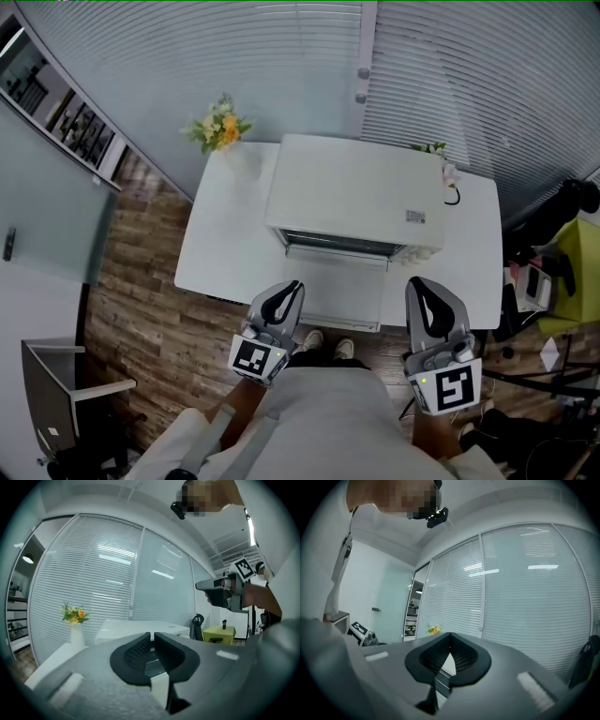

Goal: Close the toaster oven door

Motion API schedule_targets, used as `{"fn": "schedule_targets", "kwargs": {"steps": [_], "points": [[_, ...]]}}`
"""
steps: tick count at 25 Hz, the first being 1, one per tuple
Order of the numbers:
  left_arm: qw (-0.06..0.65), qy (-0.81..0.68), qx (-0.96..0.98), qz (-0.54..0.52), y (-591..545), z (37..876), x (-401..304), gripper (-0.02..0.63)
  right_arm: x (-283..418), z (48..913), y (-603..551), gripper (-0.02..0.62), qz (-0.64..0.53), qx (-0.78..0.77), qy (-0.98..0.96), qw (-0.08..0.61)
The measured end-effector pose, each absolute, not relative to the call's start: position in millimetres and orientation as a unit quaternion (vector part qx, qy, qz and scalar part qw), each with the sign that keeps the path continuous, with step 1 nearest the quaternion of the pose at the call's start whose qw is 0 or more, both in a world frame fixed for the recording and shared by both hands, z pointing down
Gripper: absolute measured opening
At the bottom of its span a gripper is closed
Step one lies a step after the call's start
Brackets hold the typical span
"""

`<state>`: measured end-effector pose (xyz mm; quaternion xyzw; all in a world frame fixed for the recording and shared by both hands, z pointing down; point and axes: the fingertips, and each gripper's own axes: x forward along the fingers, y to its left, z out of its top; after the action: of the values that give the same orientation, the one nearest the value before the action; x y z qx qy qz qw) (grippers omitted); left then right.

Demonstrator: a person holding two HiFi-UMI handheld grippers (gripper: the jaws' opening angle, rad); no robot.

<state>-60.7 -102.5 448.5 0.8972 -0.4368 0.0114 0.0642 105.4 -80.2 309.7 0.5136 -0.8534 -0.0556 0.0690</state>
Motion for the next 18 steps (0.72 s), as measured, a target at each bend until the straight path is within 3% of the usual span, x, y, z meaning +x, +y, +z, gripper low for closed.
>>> {"fn": "schedule_targets", "kwargs": {"steps": [18], "points": [[0.114,-0.442,0.885,0.092,-74,569,-91,0.049,98,313,-78,0.005,-0.052,0.507,-0.858,0.067]]}}
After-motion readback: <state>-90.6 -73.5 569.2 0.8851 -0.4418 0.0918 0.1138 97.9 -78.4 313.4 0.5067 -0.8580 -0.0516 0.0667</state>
